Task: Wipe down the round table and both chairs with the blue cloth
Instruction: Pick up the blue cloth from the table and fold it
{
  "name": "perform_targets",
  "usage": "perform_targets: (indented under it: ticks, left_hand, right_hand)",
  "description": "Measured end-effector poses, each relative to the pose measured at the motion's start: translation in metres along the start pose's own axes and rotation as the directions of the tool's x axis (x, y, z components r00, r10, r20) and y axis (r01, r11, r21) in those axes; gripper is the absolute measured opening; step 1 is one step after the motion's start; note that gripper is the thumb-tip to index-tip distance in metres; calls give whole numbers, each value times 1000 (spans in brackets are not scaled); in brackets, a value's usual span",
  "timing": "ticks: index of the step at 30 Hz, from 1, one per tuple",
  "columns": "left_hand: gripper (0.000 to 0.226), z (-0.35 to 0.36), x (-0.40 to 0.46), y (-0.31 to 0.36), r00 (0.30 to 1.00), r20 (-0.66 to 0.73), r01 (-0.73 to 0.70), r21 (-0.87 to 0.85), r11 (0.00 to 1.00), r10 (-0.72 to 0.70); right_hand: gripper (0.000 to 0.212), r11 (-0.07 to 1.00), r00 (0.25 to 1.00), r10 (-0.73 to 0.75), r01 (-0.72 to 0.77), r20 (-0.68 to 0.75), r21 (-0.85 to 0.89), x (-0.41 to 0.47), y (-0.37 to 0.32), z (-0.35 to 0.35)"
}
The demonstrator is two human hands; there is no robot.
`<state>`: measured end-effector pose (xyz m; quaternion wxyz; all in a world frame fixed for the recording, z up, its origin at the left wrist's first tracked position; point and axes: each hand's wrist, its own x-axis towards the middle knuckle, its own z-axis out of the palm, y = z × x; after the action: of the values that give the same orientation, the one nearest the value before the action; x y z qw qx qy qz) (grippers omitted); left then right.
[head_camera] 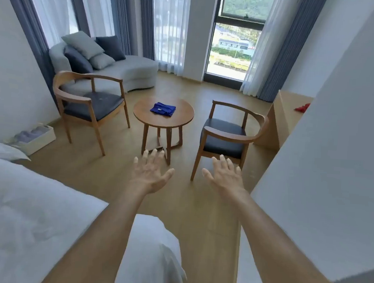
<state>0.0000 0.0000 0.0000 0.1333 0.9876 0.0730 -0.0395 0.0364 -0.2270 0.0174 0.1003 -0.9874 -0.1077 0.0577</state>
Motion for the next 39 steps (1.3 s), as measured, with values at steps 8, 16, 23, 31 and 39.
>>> perform_targets:
  ticks: [8, 16, 23, 31, 39]
  left_hand:
    - [75, -8, 125, 14, 999, 24, 35, 57, 998, -37]
    - [74, 0, 256, 39, 991, 47, 119, 52, 991, -122]
    - [72, -7, 366, 51, 959, 19, 284, 31, 958, -284]
    - [73, -25, 433, 14, 899, -7, 438, 8, 899, -437]
    - [73, -34, 530, -66, 874, 24, 485, -2, 874, -485]
  right_hand:
    - [62, 999, 1000, -28, 28, 11, -31, 135, 14, -4]
    - [62, 994, 994, -102, 104, 36, -32, 289, 51, -11]
    - [61, 967, 966, -253, 253, 51, -3, 430, 71, -27]
    - [63, 920, 908, -389, 391, 154, 20, 540, 24, -26]
    - [63, 883, 857, -465, 468, 220, 40, 651, -49, 6]
